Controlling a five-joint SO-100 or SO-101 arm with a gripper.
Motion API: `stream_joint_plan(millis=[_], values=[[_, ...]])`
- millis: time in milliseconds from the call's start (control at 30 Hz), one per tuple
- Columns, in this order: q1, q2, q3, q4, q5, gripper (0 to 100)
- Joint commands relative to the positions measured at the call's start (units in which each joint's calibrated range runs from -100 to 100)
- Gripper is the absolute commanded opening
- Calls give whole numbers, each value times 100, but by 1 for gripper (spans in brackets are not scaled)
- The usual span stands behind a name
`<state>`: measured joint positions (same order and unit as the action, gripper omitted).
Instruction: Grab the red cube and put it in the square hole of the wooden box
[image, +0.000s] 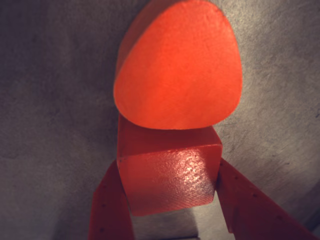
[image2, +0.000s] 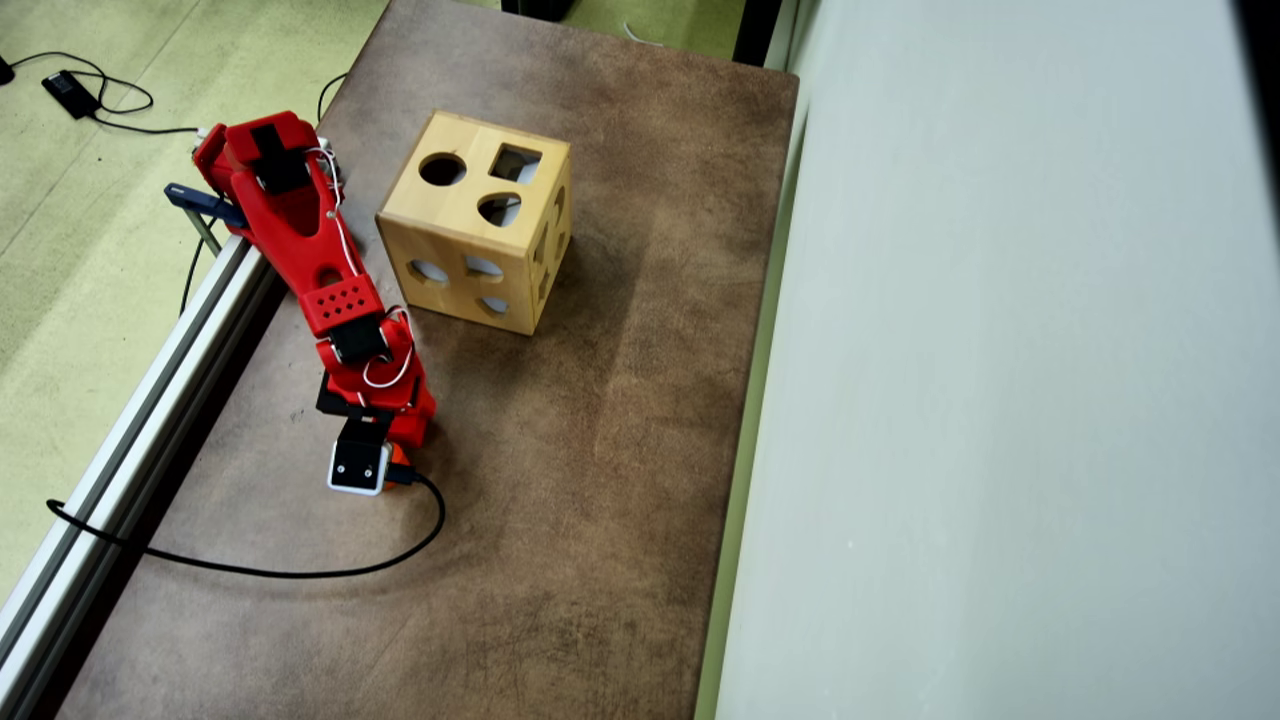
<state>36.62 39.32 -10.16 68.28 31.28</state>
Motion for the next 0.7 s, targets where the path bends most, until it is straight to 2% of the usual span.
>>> stream_joint_plan(millis=[0, 333, 667], values=[[-58, -166, -236, 11, -93, 3], [-207, -1542, -227, 20, -205, 3], [-578, -3478, -147, 172, -1031, 3]])
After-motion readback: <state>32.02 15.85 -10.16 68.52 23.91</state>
